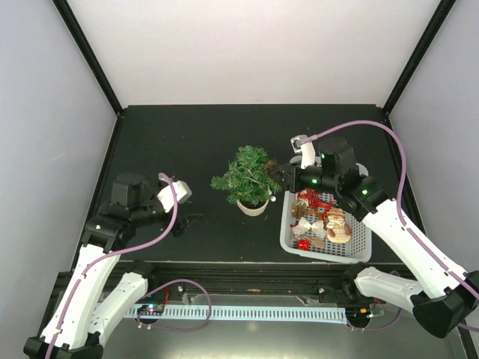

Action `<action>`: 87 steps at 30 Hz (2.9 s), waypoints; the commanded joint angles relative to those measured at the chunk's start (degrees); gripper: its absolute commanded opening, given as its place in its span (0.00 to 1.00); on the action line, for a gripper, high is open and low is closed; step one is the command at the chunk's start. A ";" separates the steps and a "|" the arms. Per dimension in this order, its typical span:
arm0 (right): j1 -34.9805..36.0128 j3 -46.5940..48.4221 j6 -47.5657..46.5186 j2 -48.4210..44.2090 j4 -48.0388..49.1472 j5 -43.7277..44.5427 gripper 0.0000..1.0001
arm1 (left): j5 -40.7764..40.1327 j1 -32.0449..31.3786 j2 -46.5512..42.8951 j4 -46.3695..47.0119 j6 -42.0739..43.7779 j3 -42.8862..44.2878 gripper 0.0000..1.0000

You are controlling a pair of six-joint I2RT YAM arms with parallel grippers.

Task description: Decorate the small christmas tree

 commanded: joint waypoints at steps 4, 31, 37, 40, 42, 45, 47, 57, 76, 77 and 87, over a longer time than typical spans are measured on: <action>1.89 2.99 0.28 2.70 2.11 0.45 0.38 | 0.93 0.68 -0.61 1.47 -0.67 -0.06 0.99; 4.49 6.90 -0.55 11.06 0.68 5.61 0.43 | 1.47 1.08 -2.10 1.63 -0.58 -1.05 0.99; 4.75 6.99 -0.46 11.08 0.61 6.73 0.47 | 1.61 1.15 -2.24 1.59 -0.54 -0.99 0.99; 4.76 7.39 -0.70 10.78 -0.03 7.47 0.48 | 1.57 1.15 -2.29 1.58 -0.50 -1.08 0.99; 4.72 7.62 -0.83 10.21 -0.50 8.82 0.50 | 1.70 1.15 -2.25 1.56 -0.54 -1.10 0.99; 4.78 8.00 -1.04 9.06 -0.89 10.02 0.52 | 1.66 1.15 -2.27 1.58 -0.55 -1.07 0.99; 4.79 8.69 -1.30 8.89 -1.52 10.02 0.51 | 1.60 1.15 -2.28 1.57 -0.49 -1.10 0.99; 5.65 9.13 -0.94 8.80 -1.51 8.31 0.23 | 1.61 1.25 -2.33 1.55 -0.62 -1.14 0.99; 8.14 6.15 -1.04 12.38 -0.02 9.62 0.19 | 1.61 1.32 -2.38 1.40 -0.70 -1.09 0.99; 8.08 6.10 -1.17 12.17 -0.26 9.67 0.19 | 1.55 1.32 -2.38 1.40 -0.79 -1.10 0.99; 8.13 5.18 -1.39 8.13 -2.81 10.65 0.19 | 1.70 1.32 -1.79 1.52 -0.72 -1.10 0.99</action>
